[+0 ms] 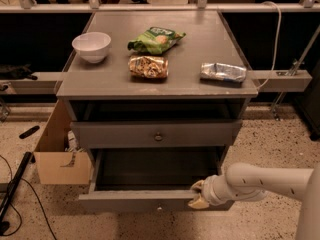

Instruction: Open middle drawer

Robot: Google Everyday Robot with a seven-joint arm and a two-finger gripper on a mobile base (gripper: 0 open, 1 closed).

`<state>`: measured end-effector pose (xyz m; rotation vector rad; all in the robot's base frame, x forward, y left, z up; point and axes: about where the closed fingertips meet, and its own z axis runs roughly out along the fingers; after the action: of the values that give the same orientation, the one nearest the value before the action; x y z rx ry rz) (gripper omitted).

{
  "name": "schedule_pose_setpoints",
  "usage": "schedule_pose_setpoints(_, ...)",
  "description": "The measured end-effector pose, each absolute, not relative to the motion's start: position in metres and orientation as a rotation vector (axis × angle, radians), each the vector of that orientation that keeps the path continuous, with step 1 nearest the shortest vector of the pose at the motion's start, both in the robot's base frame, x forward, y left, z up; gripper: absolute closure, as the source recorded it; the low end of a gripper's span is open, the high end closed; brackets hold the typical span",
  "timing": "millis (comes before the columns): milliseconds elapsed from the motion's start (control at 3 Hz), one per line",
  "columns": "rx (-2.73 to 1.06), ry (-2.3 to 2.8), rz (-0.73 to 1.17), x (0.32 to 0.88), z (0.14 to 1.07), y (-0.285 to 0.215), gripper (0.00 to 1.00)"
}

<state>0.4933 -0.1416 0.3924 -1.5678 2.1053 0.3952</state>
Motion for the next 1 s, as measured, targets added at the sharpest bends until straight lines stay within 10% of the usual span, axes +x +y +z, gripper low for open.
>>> schedule_pose_setpoints(333,-1.568,2.105,0.395,0.4933,0.3949,-0.1414,1.00)
schedule_pose_setpoints(1000,-1.568,2.105,0.395,0.4933,0.3949,-0.1414,0.51)
